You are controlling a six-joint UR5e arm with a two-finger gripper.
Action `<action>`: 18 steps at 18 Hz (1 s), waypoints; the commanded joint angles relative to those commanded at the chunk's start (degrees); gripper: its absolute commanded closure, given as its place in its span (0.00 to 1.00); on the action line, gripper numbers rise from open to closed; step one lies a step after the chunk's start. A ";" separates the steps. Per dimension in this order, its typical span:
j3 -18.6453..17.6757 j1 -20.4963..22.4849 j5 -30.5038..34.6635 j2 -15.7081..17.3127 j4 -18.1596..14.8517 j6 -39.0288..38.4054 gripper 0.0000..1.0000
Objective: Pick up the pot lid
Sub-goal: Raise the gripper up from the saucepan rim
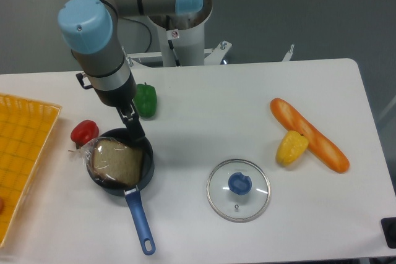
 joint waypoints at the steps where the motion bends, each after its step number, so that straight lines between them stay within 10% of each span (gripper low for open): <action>1: 0.00 0.00 0.00 0.00 0.00 0.00 0.00; 18: -5.18 0.27 -6.33 0.18 7.30 -4.39 0.00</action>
